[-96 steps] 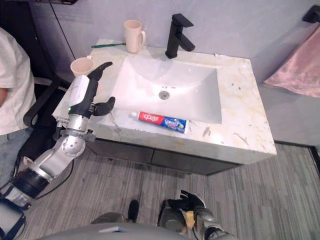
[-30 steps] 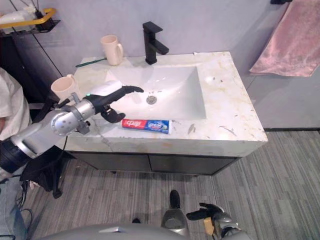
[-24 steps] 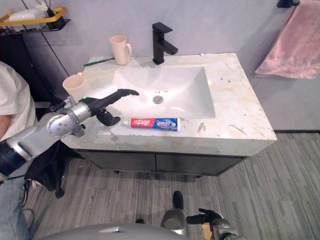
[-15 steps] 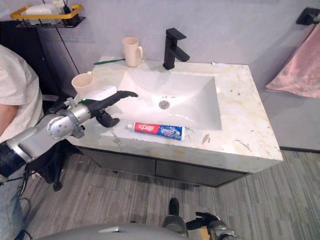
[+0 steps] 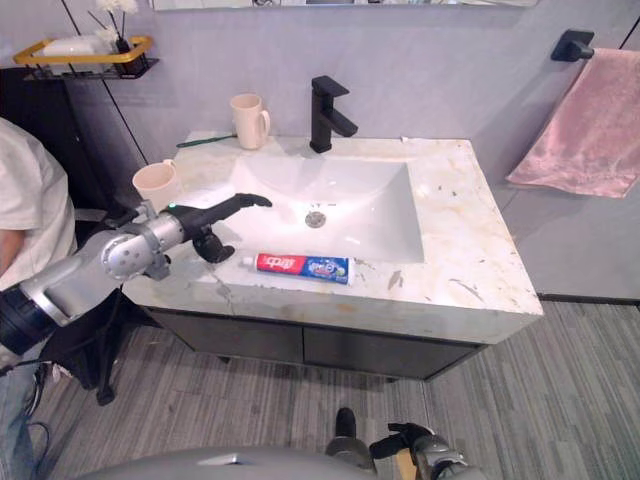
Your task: Organize the bathroom.
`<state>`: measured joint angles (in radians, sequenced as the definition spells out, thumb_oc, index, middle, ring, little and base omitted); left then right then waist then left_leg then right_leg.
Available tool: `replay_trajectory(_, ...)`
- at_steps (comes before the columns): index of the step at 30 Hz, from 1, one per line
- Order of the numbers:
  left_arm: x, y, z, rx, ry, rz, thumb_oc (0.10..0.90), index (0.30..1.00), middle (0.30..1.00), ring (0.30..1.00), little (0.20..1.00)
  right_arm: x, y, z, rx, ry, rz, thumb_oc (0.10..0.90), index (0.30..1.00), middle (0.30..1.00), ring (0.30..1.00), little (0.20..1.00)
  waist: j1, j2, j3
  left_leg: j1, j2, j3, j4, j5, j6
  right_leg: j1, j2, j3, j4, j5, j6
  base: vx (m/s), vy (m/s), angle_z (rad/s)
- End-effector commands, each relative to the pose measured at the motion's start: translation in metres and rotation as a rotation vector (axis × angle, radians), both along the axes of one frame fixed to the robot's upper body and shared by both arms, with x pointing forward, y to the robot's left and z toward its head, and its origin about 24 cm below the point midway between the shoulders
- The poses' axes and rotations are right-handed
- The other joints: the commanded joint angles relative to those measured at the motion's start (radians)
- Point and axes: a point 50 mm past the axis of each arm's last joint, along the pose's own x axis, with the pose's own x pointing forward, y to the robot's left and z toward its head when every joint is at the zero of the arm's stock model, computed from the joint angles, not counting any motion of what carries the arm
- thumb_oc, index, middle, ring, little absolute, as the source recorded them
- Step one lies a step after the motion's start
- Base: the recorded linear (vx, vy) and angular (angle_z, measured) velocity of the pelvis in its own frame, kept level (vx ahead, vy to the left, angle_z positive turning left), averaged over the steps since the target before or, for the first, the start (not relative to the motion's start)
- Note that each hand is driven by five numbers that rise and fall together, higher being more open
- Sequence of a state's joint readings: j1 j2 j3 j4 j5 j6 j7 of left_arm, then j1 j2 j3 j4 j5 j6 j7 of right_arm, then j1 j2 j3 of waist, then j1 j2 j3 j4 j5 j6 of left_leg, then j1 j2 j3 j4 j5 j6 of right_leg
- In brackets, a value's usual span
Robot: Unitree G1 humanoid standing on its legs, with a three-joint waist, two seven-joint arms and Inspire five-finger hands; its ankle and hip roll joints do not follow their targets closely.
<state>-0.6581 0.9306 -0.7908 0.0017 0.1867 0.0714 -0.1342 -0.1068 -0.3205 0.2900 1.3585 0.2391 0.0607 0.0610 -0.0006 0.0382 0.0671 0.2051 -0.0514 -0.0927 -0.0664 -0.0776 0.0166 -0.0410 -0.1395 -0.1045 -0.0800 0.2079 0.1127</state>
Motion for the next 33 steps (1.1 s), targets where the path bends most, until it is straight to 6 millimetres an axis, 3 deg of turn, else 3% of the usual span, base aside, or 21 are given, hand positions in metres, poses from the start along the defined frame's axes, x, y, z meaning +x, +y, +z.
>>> replay_trajectory(1, 0.023, 0.012, 0.075, 0.036, -0.371, 0.069, 0.8, 0.9, 0.9, 0.9, 0.9, 0.023, 0.005, 0.005, 0.026, -0.038, 0.074, 0.8, 0.9, 0.9, 0.9, 0.9, 0.022, 0.027, -0.008, -0.058, -0.024, -0.024, 0.012, -0.021, 0.046, -0.01, 0.024, 0.02, 0.118, -0.14, 0.047, -0.02, -0.055, 0.06)
replay_trajectory(5, 0.021, 0.021, 0.079, 0.029, -0.317, 0.059, 0.8, 0.9, 0.9, 0.9, 0.9, 0.024, 0.006, 0.005, 0.031, -0.031, 0.084, 0.8, 0.9, 0.9, 0.9, 0.9, 0.033, 0.031, -0.013, -0.06, -0.017, -0.027, 0.007, -0.014, 0.04, 0.002, 0.027, 0.009, 0.114, -0.149, 0.045, -0.04, -0.073, 0.08)
replay_trajectory(17, 0.017, 0.016, 0.084, -0.014, -0.279, 0.005, 0.8, 0.9, 0.9, 0.9, 0.9, 0.03, 0.014, 0.004, 0.041, -0.012, 0.124, 0.8, 0.9, 0.9, 0.9, 0.9, 0.053, 0.043, -0.03, -0.061, 0.01, -0.024, -0.013, 0.009, 0.015, 0.052, 0.045, -0.027, 0.08, -0.18, 0.027, -0.03, -0.1, 0.13)
replay_trajectory(23, 0.005, -0.01, 0.09, -0.199, -0.228, -0.123, 0.8, 0.9, 0.9, 0.9, 0.9, 0.028, 0.01, 0.005, 0.028, 0.008, 0.131, 0.8, 0.9, 0.9, 0.9, 0.9, 0.06, 0.05, -0.035, -0.078, 0.023, -0.031, -0.008, 0.026, -0.009, 0.088, 0.056, -0.043, 0.069, -0.207, 0.0, -0.03, -0.076, 0.1)
replay_trajectory(33, -0.011, -0.046, 0.076, -0.251, -0.064, -0.278, 0.8, 0.9, 0.9, 0.9, 0.9, 0.036, 0.002, 0.01, -0.007, -0.016, 0.095, 0.8, 0.9, 0.9, 0.9, 0.9, 0.064, 0.044, -0.027, -0.095, 0.045, -0.033, 0.016, 0.037, -0.044, 0.132, 0.068, -0.064, 0.053, -0.232, -0.027, -0.02, -0.036, 0.08)
